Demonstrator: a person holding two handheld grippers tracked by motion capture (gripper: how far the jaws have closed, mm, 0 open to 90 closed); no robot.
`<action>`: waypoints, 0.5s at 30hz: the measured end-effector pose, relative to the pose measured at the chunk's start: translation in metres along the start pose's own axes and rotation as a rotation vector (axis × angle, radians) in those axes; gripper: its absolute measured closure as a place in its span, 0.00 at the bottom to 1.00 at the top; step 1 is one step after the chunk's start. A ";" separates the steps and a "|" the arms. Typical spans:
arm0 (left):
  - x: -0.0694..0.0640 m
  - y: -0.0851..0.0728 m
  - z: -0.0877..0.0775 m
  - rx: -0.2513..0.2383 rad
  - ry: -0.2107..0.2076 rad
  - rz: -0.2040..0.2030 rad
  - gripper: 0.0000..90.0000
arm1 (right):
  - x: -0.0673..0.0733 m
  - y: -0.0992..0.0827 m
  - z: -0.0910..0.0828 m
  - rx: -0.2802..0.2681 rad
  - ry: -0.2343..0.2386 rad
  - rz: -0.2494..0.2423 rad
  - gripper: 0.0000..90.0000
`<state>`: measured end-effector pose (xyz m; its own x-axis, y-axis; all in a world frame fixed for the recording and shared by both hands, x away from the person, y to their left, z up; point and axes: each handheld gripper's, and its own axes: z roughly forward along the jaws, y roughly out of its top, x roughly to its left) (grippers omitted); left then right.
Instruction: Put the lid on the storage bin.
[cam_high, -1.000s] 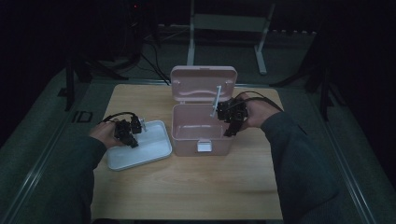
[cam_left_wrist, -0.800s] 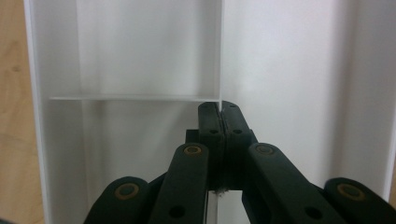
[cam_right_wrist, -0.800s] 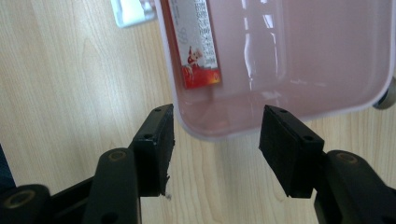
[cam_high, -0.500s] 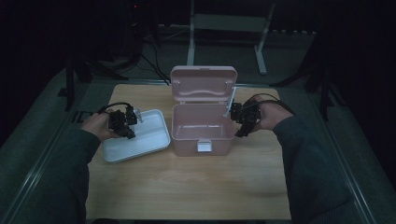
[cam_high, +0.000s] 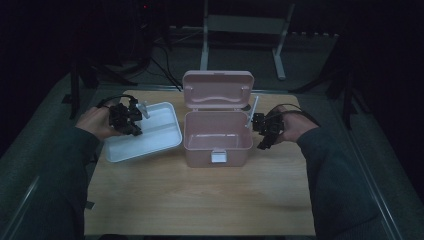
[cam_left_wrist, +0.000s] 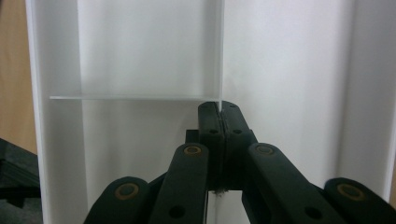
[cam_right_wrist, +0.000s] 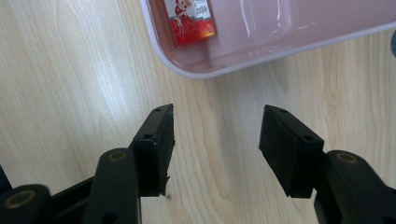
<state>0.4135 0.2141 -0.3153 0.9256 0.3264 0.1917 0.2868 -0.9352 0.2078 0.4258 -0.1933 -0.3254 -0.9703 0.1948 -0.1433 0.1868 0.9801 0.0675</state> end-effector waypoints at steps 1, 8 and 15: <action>0.000 0.001 -0.003 -0.003 0.005 0.005 0.99 | 0.000 -0.001 0.001 0.002 0.000 0.003 0.50; -0.005 0.013 -0.020 -0.016 0.009 0.051 0.99 | -0.003 -0.006 0.002 0.003 0.001 0.015 0.50; -0.011 0.032 -0.026 -0.008 0.003 0.095 0.99 | -0.006 -0.008 0.001 0.002 -0.001 0.025 0.50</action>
<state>0.4062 0.1838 -0.2860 0.9477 0.2370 0.2136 0.1960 -0.9607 0.1967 0.4301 -0.2019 -0.3261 -0.9653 0.2192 -0.1422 0.2112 0.9750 0.0691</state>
